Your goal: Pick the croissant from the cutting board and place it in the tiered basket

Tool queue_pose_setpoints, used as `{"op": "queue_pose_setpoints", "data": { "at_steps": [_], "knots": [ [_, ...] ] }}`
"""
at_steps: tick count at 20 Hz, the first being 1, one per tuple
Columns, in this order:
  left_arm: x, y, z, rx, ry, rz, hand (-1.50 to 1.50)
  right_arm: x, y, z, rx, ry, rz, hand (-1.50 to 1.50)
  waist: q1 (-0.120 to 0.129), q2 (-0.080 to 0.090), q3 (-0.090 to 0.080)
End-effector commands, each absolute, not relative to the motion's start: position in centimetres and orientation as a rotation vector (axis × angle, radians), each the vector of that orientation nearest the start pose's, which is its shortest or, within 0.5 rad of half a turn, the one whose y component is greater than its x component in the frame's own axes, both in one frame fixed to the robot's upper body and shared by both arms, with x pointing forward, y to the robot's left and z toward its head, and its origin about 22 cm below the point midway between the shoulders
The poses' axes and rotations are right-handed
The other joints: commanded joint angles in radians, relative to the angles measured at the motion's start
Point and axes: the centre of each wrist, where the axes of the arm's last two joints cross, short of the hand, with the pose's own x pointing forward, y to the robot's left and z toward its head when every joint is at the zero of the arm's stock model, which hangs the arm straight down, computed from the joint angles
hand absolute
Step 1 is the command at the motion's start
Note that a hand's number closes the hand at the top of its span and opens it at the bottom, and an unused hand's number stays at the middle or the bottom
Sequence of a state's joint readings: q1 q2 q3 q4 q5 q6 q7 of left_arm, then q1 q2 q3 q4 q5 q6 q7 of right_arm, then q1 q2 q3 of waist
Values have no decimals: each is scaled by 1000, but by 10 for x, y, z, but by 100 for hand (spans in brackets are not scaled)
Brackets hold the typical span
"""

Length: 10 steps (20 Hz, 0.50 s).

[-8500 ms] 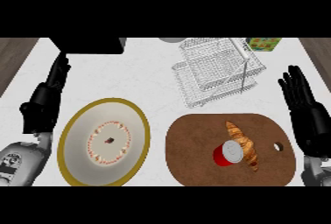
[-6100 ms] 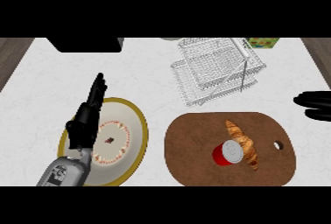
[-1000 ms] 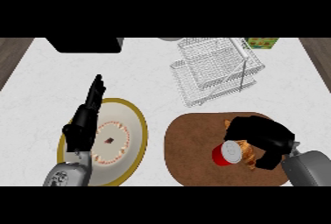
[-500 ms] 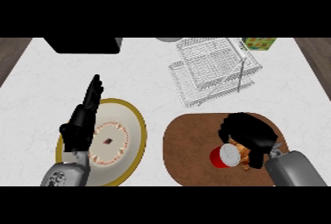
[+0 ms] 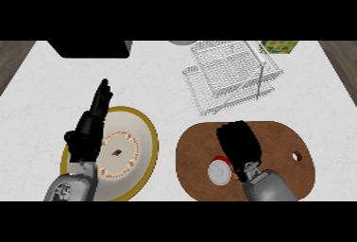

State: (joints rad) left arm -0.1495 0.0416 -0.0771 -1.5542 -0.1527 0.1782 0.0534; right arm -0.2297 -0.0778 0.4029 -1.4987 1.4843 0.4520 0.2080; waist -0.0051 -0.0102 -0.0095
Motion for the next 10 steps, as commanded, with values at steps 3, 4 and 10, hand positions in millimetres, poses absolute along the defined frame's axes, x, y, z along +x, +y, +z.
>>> {"op": "queue_pose_setpoints", "data": {
  "at_steps": [3, 4, 10],
  "knots": [
    [272, 206, 40, 189, -1654, -106, 0, 245, -88, 80, -1136, -1089, 1453, 150, 7, 5, 9],
    [262, 204, 26, 192, -1655, -99, 0, 253, -93, 93, -1172, -1085, 1424, 150, 7, 6, 9],
    [256, 206, 35, 195, -1653, -102, 0, 234, -98, 190, -1274, -1225, 1261, 150, 12, 3, 9]
  ]
}}
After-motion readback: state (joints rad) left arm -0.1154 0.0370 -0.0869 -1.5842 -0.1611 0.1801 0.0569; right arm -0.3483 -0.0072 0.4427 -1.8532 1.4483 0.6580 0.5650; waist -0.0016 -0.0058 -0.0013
